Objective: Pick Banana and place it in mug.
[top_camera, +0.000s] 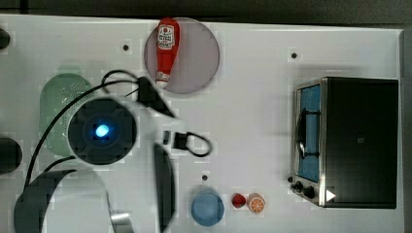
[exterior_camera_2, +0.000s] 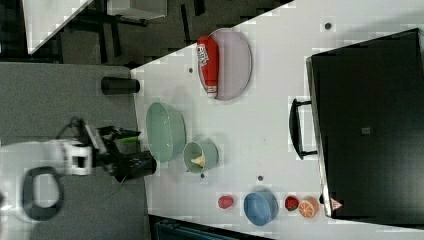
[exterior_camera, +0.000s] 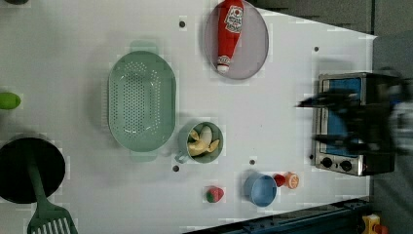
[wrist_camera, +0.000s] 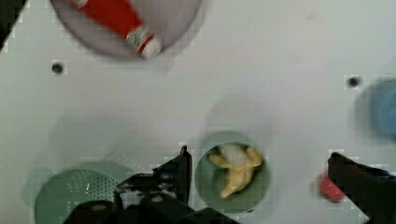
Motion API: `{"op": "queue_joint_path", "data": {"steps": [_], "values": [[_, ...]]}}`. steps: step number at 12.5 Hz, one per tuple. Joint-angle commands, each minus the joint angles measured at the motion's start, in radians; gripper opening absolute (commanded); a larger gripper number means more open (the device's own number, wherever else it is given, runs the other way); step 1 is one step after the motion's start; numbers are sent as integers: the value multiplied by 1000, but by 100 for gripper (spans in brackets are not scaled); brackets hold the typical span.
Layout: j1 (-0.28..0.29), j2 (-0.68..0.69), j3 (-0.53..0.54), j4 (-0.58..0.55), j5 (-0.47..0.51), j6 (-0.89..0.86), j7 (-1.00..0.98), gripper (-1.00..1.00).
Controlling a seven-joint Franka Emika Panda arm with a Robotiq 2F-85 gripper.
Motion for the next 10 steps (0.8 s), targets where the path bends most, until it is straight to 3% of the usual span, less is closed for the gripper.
{"op": "queue_joint_path", "data": {"steps": [1, 4, 5, 10], "values": [[-60, -13, -147, 156, -31, -165, -180, 100], [-61, -9, -205, 275, -100, -276, -188, 100], [-61, -10, -211, 281, -144, -306, -193, 100], [-59, -10, -210, 281, -144, -307, -216, 100]]}}
